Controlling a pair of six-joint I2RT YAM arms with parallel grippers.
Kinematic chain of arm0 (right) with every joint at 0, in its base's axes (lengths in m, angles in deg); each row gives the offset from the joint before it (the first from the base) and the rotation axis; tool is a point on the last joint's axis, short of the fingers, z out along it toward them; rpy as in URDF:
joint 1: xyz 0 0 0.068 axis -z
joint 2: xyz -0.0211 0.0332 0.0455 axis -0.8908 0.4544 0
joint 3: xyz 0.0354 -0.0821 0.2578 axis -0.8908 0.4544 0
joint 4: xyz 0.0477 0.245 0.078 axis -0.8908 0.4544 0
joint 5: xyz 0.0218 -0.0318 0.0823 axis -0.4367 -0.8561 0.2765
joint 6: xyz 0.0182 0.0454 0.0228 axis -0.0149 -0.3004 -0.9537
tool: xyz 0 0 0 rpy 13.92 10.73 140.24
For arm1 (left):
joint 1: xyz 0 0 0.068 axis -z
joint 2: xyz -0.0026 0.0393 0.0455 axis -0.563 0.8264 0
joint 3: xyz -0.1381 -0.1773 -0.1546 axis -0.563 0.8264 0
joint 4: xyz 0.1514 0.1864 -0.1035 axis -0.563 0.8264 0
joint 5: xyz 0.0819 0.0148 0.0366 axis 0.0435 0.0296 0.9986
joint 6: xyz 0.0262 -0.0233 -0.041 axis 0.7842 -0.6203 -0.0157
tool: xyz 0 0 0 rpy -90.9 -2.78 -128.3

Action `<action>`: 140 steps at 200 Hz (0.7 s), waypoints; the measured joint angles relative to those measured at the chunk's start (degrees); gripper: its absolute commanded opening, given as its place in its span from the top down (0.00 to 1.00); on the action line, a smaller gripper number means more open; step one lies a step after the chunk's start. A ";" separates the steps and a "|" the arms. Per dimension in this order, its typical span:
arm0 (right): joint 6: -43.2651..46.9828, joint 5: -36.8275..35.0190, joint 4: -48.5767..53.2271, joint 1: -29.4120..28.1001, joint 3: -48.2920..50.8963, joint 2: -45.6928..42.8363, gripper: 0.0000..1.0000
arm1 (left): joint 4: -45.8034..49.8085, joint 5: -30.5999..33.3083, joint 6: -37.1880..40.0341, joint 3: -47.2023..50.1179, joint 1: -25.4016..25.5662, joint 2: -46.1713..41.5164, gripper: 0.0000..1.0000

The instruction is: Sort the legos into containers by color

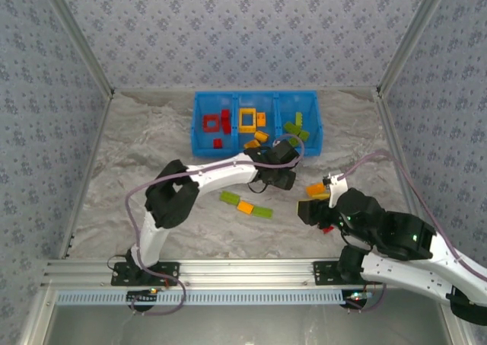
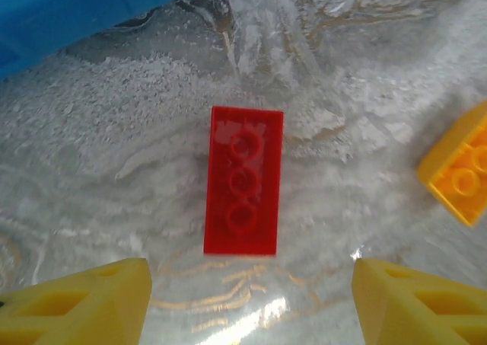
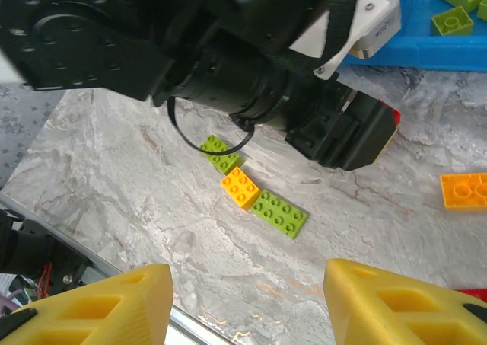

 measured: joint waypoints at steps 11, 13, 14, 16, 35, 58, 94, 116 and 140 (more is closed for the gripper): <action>-0.42 -0.57 0.50 -0.20 0.00 0.00 0.42 | 1.05 0.22 0.31 -1.68 -0.02 2.19 0.29; -0.50 -0.72 0.57 -0.22 0.00 0.02 0.42 | 1.20 0.24 0.33 -2.01 -0.02 2.60 0.29; -0.61 -0.74 0.57 -0.22 0.00 0.02 0.42 | 1.31 0.26 0.35 -2.23 -0.02 2.86 0.29; -0.68 -0.81 0.61 -0.22 0.00 0.02 0.42 | 1.55 0.26 0.37 -2.58 -0.02 3.28 0.29; -1.27 -1.27 0.61 -0.33 0.04 0.15 0.43 | 2.71 0.52 0.74 -5.44 -0.02 6.45 0.32; -1.99 -1.40 0.55 -0.44 0.72 0.20 0.44 | 4.02 1.36 1.57 -8.41 -0.02 9.25 0.44; -2.73 -1.68 0.52 -0.70 1.31 0.33 0.45 | 4.57 2.80 2.45 -9.86 -0.02 10.36 0.69; -2.71 -2.08 0.52 -0.70 1.31 0.37 0.45 | 3.93 3.45 2.69 -9.42 0.22 10.03 0.73; -2.05 -2.54 0.48 -0.70 1.31 1.05 0.45 | 3.10 4.72 2.16 -4.68 0.63 6.62 0.74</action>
